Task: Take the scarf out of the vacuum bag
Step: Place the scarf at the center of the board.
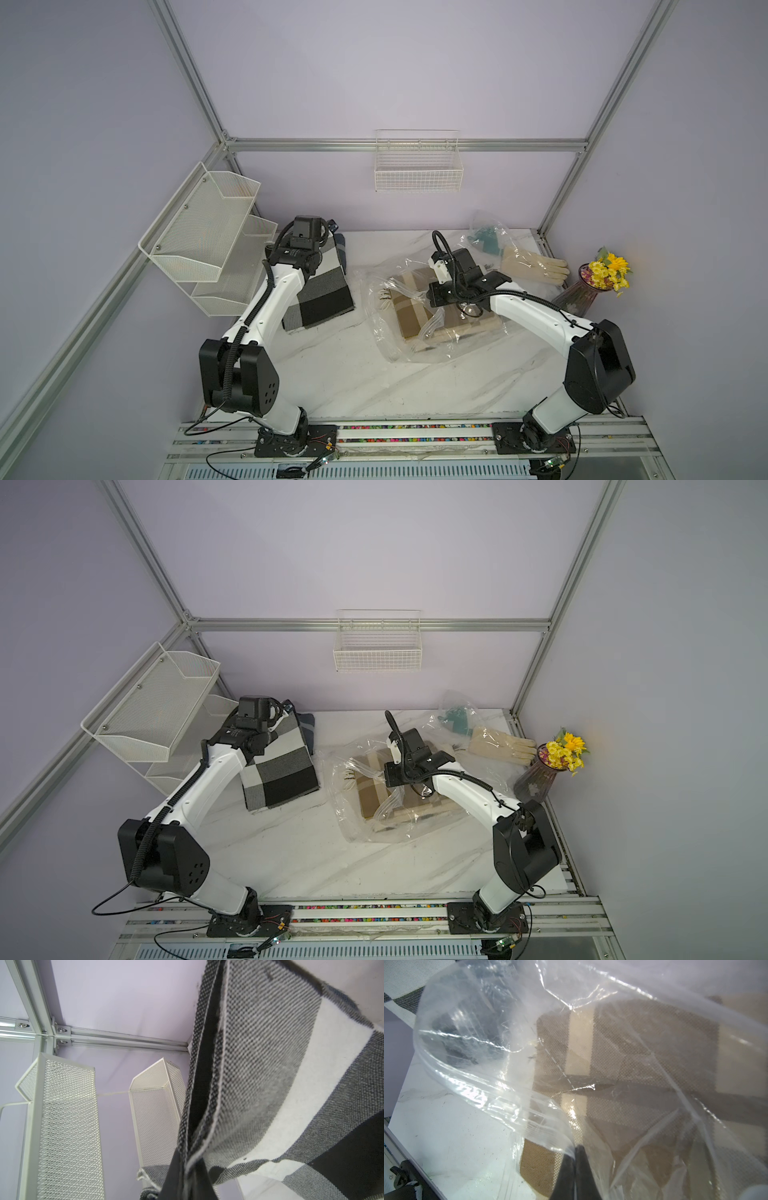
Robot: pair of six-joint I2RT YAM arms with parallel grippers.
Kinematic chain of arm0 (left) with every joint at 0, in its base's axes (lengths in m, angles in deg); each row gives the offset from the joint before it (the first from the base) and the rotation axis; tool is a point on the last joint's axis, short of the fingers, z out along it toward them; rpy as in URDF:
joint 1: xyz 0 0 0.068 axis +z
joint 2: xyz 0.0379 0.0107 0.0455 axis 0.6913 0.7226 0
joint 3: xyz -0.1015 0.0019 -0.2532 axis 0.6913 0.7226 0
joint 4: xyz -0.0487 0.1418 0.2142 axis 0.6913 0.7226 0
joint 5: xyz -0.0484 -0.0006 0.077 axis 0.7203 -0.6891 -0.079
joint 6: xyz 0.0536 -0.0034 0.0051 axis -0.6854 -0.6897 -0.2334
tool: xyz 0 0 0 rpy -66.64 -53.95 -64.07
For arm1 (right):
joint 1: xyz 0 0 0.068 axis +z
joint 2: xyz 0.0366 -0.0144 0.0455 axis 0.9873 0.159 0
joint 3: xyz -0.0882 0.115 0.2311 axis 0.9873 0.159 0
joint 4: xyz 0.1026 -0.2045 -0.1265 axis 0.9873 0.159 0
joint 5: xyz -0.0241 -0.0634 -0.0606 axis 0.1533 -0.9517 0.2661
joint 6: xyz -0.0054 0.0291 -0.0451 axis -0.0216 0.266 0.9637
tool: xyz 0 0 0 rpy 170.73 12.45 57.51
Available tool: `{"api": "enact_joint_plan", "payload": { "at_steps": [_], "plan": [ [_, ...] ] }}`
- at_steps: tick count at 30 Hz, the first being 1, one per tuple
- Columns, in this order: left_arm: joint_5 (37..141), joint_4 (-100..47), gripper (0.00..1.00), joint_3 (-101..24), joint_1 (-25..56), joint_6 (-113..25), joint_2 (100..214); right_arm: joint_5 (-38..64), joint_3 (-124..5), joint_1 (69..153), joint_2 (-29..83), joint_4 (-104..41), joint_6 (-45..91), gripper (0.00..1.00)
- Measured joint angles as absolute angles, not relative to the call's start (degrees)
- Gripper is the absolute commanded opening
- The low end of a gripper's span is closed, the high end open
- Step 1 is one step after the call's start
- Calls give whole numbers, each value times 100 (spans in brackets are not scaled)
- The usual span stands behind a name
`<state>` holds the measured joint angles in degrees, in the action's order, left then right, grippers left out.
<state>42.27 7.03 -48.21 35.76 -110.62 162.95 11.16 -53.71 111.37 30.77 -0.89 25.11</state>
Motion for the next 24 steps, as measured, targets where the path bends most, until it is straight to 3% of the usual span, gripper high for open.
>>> {"api": "enact_joint_plan", "payload": {
  "at_steps": [24],
  "plan": [
    [4627, -844, 0, -4902, 3699, -11819, 17182, 1269, -5548, 11137, 3051, -60, 2502, 0]
  ]
}}
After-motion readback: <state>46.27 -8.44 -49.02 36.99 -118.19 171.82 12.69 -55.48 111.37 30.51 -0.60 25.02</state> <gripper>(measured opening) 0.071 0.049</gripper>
